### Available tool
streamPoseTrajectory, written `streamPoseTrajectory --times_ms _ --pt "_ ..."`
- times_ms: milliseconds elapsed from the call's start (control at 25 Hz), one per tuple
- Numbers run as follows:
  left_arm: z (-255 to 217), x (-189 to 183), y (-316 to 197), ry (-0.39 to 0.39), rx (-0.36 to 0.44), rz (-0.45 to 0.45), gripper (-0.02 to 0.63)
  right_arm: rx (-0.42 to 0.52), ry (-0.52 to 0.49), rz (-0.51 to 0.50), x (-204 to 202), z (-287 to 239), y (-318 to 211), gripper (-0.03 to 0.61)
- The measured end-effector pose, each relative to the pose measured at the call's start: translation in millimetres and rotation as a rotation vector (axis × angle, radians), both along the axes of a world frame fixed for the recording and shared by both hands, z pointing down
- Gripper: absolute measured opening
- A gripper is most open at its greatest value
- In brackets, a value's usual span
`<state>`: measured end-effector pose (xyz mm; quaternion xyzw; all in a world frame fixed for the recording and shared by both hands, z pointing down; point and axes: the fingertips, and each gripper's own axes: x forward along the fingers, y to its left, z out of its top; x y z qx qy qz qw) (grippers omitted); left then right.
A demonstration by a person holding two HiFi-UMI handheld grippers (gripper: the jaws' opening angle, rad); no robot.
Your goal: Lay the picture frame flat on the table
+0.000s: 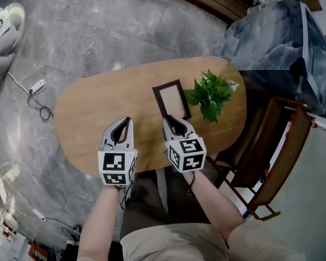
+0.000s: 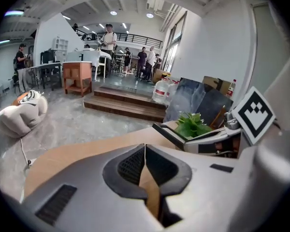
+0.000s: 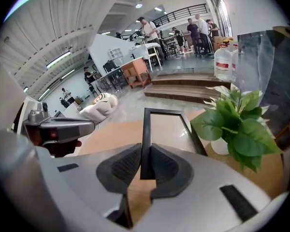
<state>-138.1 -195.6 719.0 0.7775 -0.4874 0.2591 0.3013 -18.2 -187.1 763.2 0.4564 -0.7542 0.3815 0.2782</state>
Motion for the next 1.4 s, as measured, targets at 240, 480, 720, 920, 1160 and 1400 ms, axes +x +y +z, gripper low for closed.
streamPoseTrajectory --times_ms 240,480,720,920,1160,1400 --pt "55 3 2 -0.004 -0.053 0.019 0.009 -0.036 0.035 -0.018 -1 59 -5 0.048" --pt "104 6 3 -0.004 -0.084 0.030 0.009 -0.038 0.068 -0.055 -1 105 -11 0.048" --pt "135 2 5 -0.004 -0.116 0.024 0.009 -0.043 0.091 -0.073 -7 130 -13 0.048" --pt "143 -3 6 -0.007 -0.130 0.012 0.009 -0.037 0.140 -0.101 -10 145 -11 0.048" --pt "142 -14 9 -0.009 -0.145 -0.010 0.009 -0.031 0.119 -0.105 -15 144 -9 0.092" --pt "117 -10 7 0.010 -0.129 -0.025 0.009 -0.064 0.091 -0.103 -17 125 -5 0.138"
